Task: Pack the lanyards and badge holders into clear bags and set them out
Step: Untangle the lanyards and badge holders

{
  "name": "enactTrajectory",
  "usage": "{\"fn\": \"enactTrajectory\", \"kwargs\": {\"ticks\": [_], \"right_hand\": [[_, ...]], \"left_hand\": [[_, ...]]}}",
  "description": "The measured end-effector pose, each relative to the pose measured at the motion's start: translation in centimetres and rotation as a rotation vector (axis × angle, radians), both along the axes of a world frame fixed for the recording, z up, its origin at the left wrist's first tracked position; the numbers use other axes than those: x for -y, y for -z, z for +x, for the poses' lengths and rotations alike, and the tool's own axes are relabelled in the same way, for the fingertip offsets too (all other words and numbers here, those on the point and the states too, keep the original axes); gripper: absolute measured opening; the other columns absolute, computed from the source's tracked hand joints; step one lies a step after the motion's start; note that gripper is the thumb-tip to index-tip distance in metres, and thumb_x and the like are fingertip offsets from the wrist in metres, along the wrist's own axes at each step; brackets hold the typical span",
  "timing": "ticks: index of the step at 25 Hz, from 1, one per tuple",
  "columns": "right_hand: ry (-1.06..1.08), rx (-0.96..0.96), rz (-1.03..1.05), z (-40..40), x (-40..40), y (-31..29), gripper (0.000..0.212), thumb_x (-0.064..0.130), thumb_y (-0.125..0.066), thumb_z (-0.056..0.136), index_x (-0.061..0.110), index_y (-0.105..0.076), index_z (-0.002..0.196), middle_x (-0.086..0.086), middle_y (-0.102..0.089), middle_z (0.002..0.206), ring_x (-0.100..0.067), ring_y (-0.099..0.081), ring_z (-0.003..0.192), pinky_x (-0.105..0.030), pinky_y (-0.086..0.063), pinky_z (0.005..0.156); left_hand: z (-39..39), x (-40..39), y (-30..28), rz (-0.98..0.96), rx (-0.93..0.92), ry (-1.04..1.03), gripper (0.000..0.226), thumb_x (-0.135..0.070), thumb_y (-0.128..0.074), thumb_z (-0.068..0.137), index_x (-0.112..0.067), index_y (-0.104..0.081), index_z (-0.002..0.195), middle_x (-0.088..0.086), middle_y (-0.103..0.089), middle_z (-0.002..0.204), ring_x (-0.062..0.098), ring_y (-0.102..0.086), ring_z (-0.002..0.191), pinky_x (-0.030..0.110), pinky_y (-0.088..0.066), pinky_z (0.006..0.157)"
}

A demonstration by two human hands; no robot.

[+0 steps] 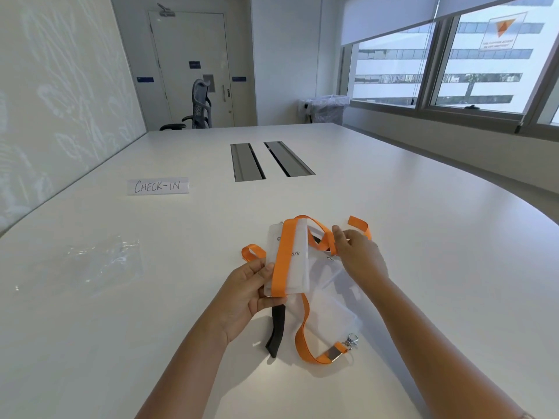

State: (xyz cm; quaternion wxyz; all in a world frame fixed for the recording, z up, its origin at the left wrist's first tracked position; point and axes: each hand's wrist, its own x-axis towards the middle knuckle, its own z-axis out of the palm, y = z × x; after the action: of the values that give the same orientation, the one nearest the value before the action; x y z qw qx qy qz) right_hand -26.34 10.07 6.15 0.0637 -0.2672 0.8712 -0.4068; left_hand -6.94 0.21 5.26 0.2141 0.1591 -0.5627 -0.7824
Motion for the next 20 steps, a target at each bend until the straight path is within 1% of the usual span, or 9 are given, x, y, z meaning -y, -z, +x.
{"fn": "enactTrajectory", "kwargs": {"ticks": [2, 3, 6, 8, 11, 14, 16, 17, 20], "right_hand": [[0.089, -0.162, -0.096, 0.3, -0.3, -0.4, 0.034, 0.046, -0.045, 0.091, 0.023, -0.045, 0.116, 0.0, -0.057, 0.107, -0.018, -0.051, 0.093, -0.034, -0.042, 0.074], [0.039, -0.194, -0.198, 0.4, -0.3, -0.6, 0.039, 0.038, -0.052, 0.09, 0.025, -0.039, 0.124, 0.002, -0.053, 0.11, -0.016, -0.049, 0.1, -0.032, -0.042, 0.077], [-0.42, -0.034, -0.445, 2.1, 0.0, -1.4, 0.061, 0.015, -0.06, 0.087, 0.029, -0.028, 0.137, 0.01, -0.05, 0.115, -0.001, -0.05, 0.108, -0.016, -0.042, 0.087], [-0.66, 0.012, -0.399, 3.5, 0.4, -1.4, 0.058, 0.014, -0.06, 0.088, 0.029, -0.032, 0.137, 0.014, -0.053, 0.118, 0.006, -0.051, 0.11, -0.009, -0.042, 0.089], [-0.632, 0.022, -0.407, 4.4, 0.9, -1.0, 0.031, 0.015, -0.056, 0.092, 0.023, -0.052, 0.122, 0.006, -0.062, 0.111, -0.007, -0.06, 0.104, -0.024, -0.05, 0.092], [-0.457, 0.024, -0.422, 4.0, 1.1, -1.0, 0.017, 0.016, -0.051, 0.094, 0.008, -0.066, 0.096, -0.01, -0.068, 0.086, -0.026, -0.063, 0.079, -0.033, -0.053, 0.071], [-0.411, -0.084, -0.324, 3.9, 1.1, -0.8, 0.019, 0.016, -0.05, 0.094, 0.017, -0.065, 0.082, 0.005, -0.063, 0.069, -0.013, -0.057, 0.061, -0.02, -0.046, 0.058], [-0.39, -0.165, -0.258, 4.0, 1.1, -0.6, 0.022, 0.016, -0.05, 0.094, 0.022, -0.059, 0.076, 0.011, -0.058, 0.064, -0.008, -0.052, 0.057, -0.018, -0.043, 0.058], [-0.352, -0.199, -0.178, 3.9, 1.2, 0.0, 0.037, 0.007, -0.051, 0.092, 0.027, -0.043, 0.061, 0.01, -0.048, 0.058, -0.012, -0.048, 0.058, -0.031, -0.045, 0.065]], "left_hand": [[0.0, 0.0, 0.0, 0.011, -0.006, -0.004, 0.034, -0.026, -0.056, 0.077, -0.013, -0.062, 0.108, 0.004, -0.073, 0.094, 0.019, -0.071, 0.083, 0.026, -0.057, 0.055], [-0.1, 0.0, 0.0, 0.013, -0.009, -0.006, 0.033, -0.026, -0.056, 0.077, -0.013, -0.063, 0.107, 0.005, -0.073, 0.093, 0.019, -0.071, 0.082, 0.027, -0.057, 0.054], [-0.1, 0.1, 0.1, 0.016, -0.02, -0.008, 0.032, -0.026, -0.056, 0.075, -0.014, -0.065, 0.103, 0.006, -0.073, 0.09, 0.019, -0.07, 0.076, 0.025, -0.056, 0.051], [-0.1, 0.0, 0.0, 0.028, -0.033, 0.008, 0.031, -0.027, -0.058, 0.074, -0.014, -0.068, 0.1, 0.009, -0.072, 0.087, 0.018, -0.069, 0.07, 0.024, -0.055, 0.047], [0.0, -0.2, -0.2, 0.029, -0.029, 0.04, 0.032, -0.027, -0.058, 0.074, -0.012, -0.068, 0.099, 0.009, -0.071, 0.083, 0.017, -0.067, 0.064, 0.023, -0.053, 0.044], [0.1, -0.4, -0.3, -0.032, 0.0, 0.077, 0.033, -0.028, -0.055, 0.077, -0.008, -0.064, 0.102, 0.005, -0.071, 0.077, 0.014, -0.066, 0.061, 0.022, -0.053, 0.046], [0.1, -0.6, -0.4, -0.055, -0.001, 0.074, 0.034, -0.028, -0.054, 0.077, -0.01, -0.063, 0.105, 0.003, -0.073, 0.083, 0.016, -0.069, 0.07, 0.023, -0.055, 0.051], [0.0, -0.7, -0.3, -0.065, -0.006, 0.061, 0.034, -0.028, -0.054, 0.077, -0.013, -0.063, 0.106, 0.003, -0.073, 0.09, 0.018, -0.07, 0.08, 0.025, -0.057, 0.056], [-0.5, -1.4, -0.1, -0.112, -0.017, 0.022, 0.038, -0.032, -0.055, 0.076, -0.018, -0.063, 0.11, 0.004, -0.071, 0.105, 0.021, -0.067, 0.099, 0.032, -0.057, 0.078]]}}
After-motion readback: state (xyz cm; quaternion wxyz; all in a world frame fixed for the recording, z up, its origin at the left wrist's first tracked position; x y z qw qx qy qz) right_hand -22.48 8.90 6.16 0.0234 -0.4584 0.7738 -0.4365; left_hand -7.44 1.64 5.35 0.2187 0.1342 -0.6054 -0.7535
